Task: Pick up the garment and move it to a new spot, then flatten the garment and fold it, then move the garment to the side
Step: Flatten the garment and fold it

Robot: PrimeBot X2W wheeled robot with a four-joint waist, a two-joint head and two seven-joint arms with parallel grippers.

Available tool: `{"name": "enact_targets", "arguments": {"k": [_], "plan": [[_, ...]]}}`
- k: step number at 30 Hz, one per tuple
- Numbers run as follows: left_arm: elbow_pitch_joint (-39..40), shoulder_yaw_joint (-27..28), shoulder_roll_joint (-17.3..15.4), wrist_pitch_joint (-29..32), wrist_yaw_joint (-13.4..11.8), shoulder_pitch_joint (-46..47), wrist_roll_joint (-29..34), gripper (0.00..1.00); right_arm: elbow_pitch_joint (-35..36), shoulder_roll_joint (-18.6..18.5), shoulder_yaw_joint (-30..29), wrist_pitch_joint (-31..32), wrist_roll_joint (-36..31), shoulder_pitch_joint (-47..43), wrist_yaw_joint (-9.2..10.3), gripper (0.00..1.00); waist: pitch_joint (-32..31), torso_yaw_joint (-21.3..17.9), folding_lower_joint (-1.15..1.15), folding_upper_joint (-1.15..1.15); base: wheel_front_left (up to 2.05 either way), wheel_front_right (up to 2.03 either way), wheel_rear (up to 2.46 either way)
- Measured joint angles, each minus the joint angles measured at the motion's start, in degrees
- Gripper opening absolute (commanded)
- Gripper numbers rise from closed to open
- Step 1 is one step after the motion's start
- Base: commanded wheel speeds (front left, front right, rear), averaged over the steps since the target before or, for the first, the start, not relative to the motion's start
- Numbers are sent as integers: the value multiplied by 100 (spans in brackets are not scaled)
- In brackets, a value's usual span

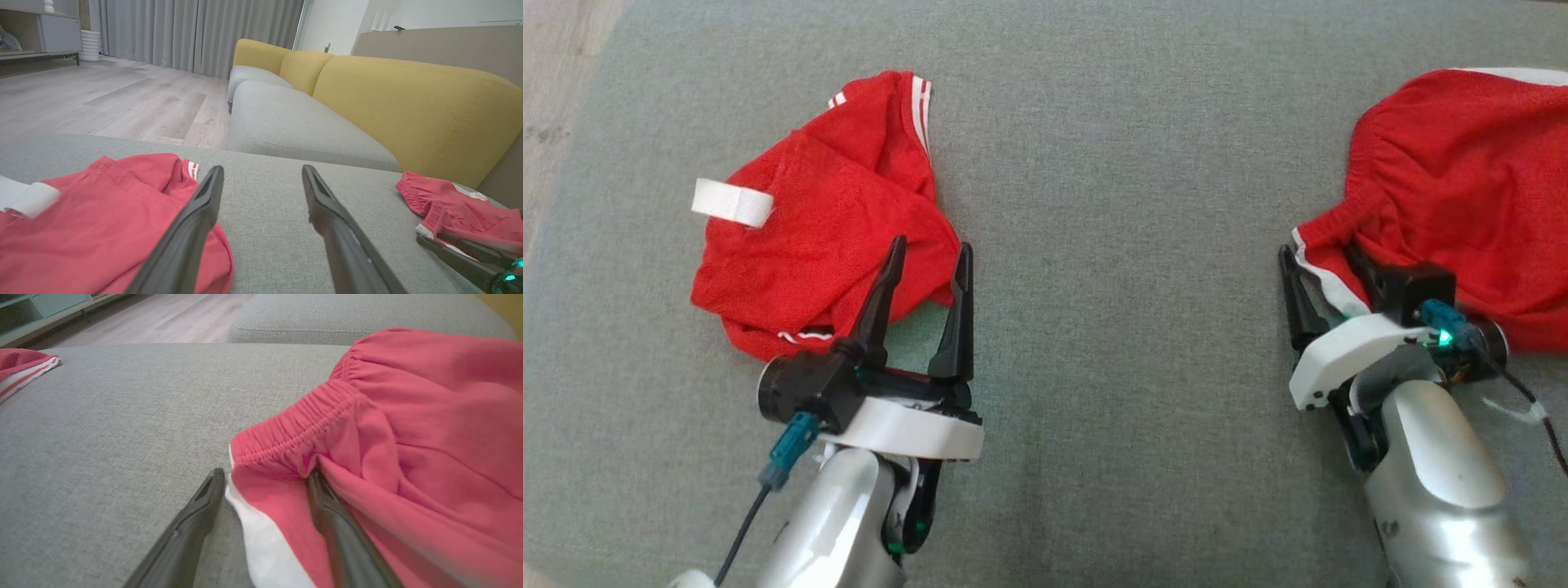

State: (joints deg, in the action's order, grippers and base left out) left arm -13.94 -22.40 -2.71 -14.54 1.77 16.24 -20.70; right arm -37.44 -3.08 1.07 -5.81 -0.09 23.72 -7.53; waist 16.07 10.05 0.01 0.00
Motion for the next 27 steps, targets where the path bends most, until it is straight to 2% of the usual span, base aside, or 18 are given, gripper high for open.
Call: {"name": "enact_targets", "arguments": {"k": [5, 6, 7, 11, 17, 23, 27], "plan": [[5, -7, 0, -1, -8, 2, 0, 100, -345, 1, -16, -41, 64, 247, 0, 100, 18, -22, -1, 0, 0, 0, 0], [5, -8, 0, -1, -7, 4, 0, 100, -415, 0, 18, -82, 86, 295, 0, 76, 18, -36, -1, 0, 0, 0, 0], [4, -11, 0, -1, -7, 9, 0, 100, -480, -2, 65, -90, 134, 335, 0, 0, 14, -49, -1, 0, 0, 0, 0], [-15, -24, 1, 0, -3, 52, 0, 100, -691, -44, 401, -348, 487, 424, 0, 0, -51, -92, 0, 0, 0, 0, 0], [-77, -36, 1, -1, -2, 50, 0, 100, -650, -47, 1478, -619, 1113, 422, 0, 0, -248, -138, -1, 0, 0, 0, 0], [-107, -51, 1, -1, -2, 13, 0, 100, -301, -54, 2767, -566, 1704, 399, 0, 0, -453, -141, -1, 0, 0, 0, 0], [-109, -53, 0, -1, -8, -47, 0, 100, -252, -54, 3181, -417, 1885, 383, 0, 0, -550, -133, -1, 0, 0, 0, 0]]}}
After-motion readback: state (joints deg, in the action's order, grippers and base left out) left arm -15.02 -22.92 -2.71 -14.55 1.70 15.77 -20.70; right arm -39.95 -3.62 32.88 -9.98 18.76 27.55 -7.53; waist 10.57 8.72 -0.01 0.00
